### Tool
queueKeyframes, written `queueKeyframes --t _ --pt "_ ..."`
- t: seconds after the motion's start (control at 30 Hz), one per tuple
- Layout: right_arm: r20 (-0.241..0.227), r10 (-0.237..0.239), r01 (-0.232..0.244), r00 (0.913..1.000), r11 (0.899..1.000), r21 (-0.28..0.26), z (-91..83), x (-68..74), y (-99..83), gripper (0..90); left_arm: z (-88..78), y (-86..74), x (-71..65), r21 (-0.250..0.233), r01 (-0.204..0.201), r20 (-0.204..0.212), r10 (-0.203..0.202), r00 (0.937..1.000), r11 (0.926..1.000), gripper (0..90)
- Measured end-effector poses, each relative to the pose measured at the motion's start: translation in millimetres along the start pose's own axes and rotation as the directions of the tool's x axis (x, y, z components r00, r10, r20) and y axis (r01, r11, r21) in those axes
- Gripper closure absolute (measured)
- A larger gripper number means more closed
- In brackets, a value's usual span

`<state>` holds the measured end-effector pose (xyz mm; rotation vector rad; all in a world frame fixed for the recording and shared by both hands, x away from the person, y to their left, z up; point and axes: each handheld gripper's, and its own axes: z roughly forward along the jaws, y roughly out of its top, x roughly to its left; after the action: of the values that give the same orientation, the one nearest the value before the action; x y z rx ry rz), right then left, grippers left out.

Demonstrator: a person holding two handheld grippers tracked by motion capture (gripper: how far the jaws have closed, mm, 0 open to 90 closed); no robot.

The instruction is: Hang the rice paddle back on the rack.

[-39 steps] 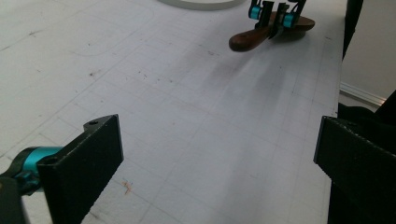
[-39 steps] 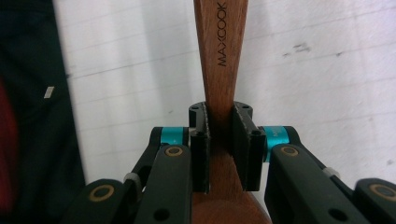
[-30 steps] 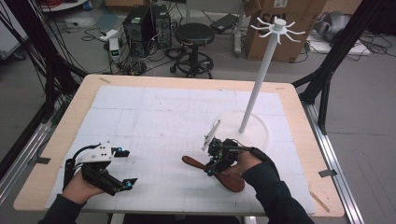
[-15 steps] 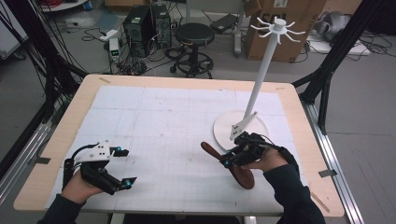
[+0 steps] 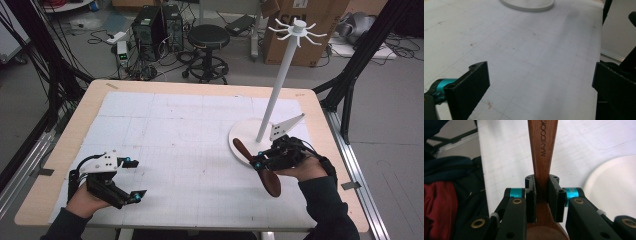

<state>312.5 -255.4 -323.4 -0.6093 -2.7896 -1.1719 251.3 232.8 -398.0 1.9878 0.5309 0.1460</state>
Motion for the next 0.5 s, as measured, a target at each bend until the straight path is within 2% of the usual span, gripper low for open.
queueKeyframes --t 0.17,0.5 --pt "0.012 0.010 -0.009 0.9999 0.998 -0.065 -16.0 -1.7 -3.7 78.4 -0.9 0.3 1.3 -0.011 0.007 0.004 -0.007 1.0000 0.9999 1.9" --pt "0.039 0.018 -0.012 0.9991 0.989 -0.147 -47.3 -3.3 -9.7 78.3 -0.2 0.6 1.5 -0.015 0.009 0.004 -0.009 1.0000 0.9999 1.9"
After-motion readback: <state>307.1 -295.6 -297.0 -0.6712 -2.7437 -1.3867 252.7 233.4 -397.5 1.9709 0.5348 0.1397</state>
